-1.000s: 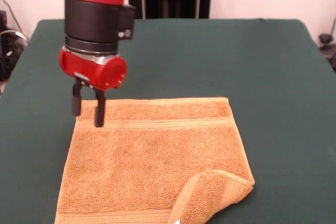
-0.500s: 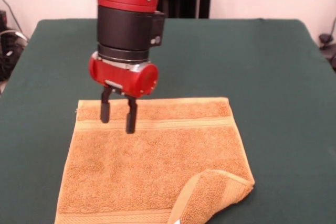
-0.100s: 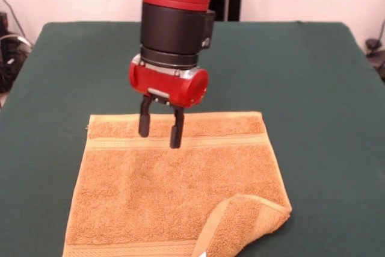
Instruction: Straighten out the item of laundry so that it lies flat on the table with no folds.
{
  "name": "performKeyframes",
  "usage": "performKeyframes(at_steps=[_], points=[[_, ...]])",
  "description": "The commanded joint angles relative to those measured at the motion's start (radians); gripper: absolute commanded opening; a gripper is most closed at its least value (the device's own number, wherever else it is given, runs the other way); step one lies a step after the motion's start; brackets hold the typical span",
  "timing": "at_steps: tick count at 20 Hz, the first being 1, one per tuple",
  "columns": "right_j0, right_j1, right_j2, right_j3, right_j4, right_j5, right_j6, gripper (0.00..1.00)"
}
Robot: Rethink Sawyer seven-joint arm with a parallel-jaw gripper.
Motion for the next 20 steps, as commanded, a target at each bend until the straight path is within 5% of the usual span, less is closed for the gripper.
performKeyframes(at_steps=[1, 20], points=[[0.045, 0.007, -0.017, 0.172, 0.023, -0.032, 0.089, 1.0], [-0.005, -0.075, 0.01, 0.298, 0.051, -0.051, 0.068, 1.0]])
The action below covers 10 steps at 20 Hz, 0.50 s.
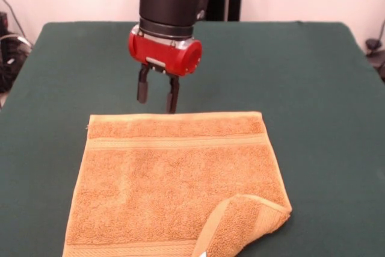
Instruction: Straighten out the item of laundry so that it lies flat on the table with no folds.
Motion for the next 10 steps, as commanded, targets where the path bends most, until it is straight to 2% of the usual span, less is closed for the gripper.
performKeyframes(at_steps=[1, 4, 10], points=[[0.012, 0.005, 0.045, 0.141, 0.042, -0.039, 0.065, 1.0], [0.017, 0.02, 0.04, 0.151, 0.029, -0.055, 0.067, 1.0], [-0.017, 0.121, 0.067, 0.113, 0.006, -0.111, 0.041, 1.0]])
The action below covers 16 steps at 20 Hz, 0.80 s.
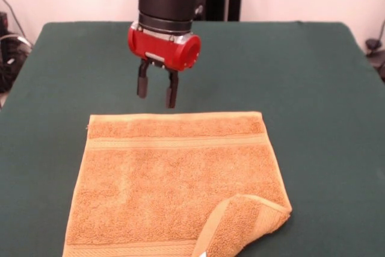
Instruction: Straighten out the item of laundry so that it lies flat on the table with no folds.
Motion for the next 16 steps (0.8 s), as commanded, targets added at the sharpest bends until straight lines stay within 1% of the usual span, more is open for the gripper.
performKeyframes(at_steps=[1, 11, 13, 16], points=[[-0.012, 0.142, 0.072, 0.074, 0.004, -0.095, 0.033, 1.0], [0.009, 0.282, 0.047, -0.034, 0.0, -0.113, 0.023, 1.0], [0.018, 0.3, 0.041, -0.052, -0.009, -0.121, 0.018, 1.0], [0.025, 0.304, 0.029, -0.05, -0.007, -0.133, 0.028, 1.0]])
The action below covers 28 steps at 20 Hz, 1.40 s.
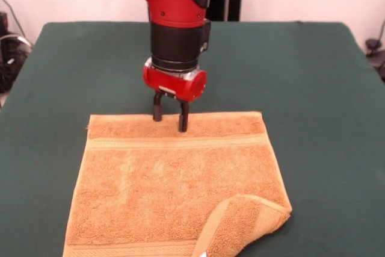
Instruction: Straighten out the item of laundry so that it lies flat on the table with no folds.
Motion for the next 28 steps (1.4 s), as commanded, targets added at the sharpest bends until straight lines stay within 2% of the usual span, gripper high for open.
performKeyframes(at_steps=[1, 4, 9, 12, 19, 28], points=[[0.031, 0.133, 0.032, -0.016, -0.009, -0.043, 0.025, 1.0], [0.012, 0.086, 0.03, 0.019, -0.017, -0.033, 0.009, 1.0], [-0.109, -0.067, 0.117, 0.12, -0.011, 0.072, -0.114, 1.0], [-0.165, -0.129, 0.162, 0.16, -0.008, 0.119, -0.169, 1.0], [-0.245, -0.175, 0.215, 0.198, -0.019, 0.16, -0.207, 1.0], [-0.291, -0.233, 0.273, 0.144, -0.035, 0.284, -0.315, 1.0]])
